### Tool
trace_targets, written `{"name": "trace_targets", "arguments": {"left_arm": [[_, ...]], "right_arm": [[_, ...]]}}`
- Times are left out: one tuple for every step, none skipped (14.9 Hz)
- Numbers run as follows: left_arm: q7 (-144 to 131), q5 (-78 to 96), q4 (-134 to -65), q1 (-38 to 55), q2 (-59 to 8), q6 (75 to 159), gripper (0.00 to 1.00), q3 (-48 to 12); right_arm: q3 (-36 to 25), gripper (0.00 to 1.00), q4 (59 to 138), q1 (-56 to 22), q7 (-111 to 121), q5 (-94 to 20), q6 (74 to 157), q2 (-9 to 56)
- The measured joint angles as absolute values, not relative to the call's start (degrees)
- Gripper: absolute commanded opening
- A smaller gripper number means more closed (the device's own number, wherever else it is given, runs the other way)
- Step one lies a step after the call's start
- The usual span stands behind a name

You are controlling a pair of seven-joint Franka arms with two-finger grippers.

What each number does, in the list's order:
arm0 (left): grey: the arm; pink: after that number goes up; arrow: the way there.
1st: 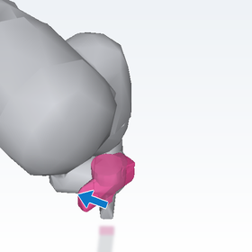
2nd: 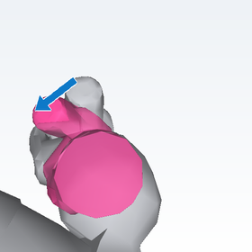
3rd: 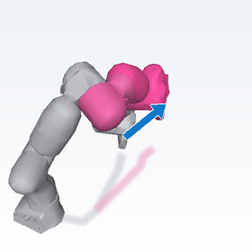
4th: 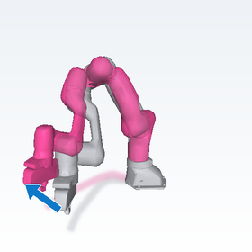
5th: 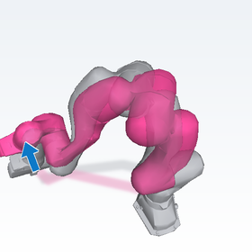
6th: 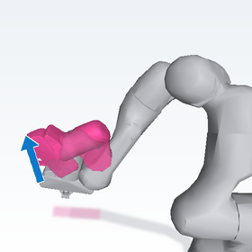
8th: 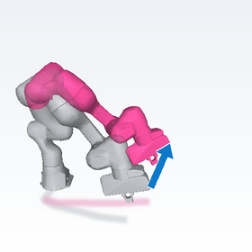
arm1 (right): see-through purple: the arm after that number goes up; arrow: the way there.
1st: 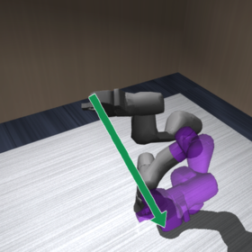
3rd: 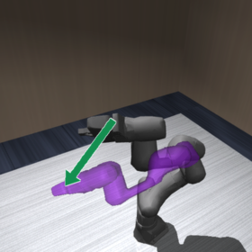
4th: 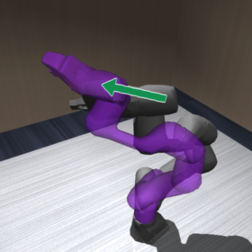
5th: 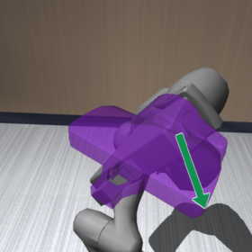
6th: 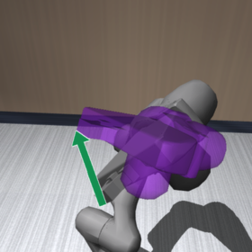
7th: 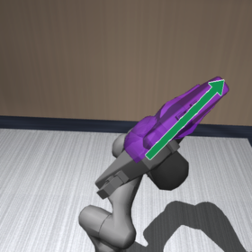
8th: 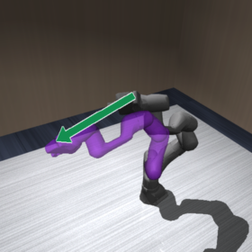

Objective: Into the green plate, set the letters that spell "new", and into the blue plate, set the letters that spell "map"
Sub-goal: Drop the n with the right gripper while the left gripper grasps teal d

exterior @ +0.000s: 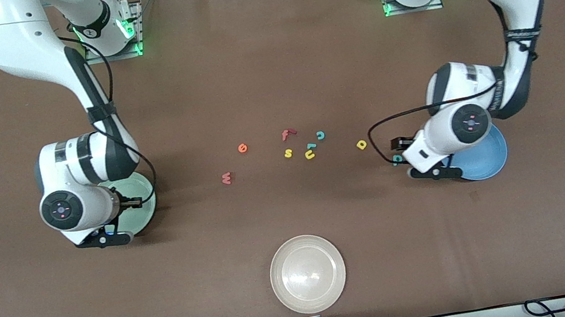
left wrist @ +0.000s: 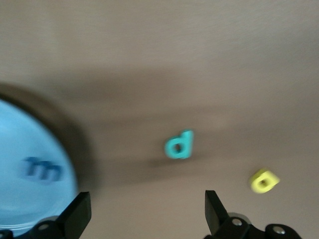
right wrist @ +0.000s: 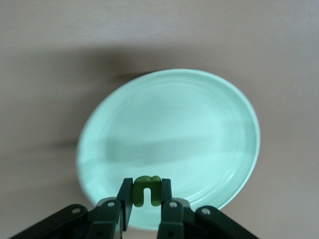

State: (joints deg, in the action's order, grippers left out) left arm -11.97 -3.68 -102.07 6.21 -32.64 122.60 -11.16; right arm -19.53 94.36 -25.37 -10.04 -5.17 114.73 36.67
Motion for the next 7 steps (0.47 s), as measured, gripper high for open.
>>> {"name": "trace_targets", "arguments": {"left_arm": [[-14.0,-3.7,-102.2,7.2,-33.4,124.1,1.0,-11.2],[-15.2,-3.7,-102.4,7.7,-34.3,125.9,0.92,-11.2],[-15.6,-3.7,-102.4,7.9,-35.2,127.3,0.79,-11.2],[-15.6,-3.7,-102.5,7.9,-36.1,128.4,0.68,-11.1],[-15.6,-3.7,-102.5,7.9,-36.8,129.2,0.66,-11.0],[-15.6,-3.7,-102.5,7.9,-37.2,129.6,0.66,-10.9],[-15.6,-3.9,-102.5,7.8,-37.4,129.9,0.65,-10.7]], "right_arm": [[-19.5,0.23,95.6,-24.9,-9.4,-5.2,116.5,36.8],[-19.5,0.6,96.7,-24.8,-9.1,-5.2,118.2,36.9],[-19.4,1.0,97.5,-24.9,-9.1,-5.2,119.7,37.2],[-19.3,1.0,98.1,-24.9,-9.1,-5.2,120.8,37.5],[-19.2,1.0,98.3,-24.9,-9.1,-5.3,121.4,37.8],[-19.2,1.0,98.3,-25.1,-9.1,-5.3,121.4,37.8],[-19.1,1.0,98.1,-25.3,-9.2,-5.4,121.4,37.6]]}}
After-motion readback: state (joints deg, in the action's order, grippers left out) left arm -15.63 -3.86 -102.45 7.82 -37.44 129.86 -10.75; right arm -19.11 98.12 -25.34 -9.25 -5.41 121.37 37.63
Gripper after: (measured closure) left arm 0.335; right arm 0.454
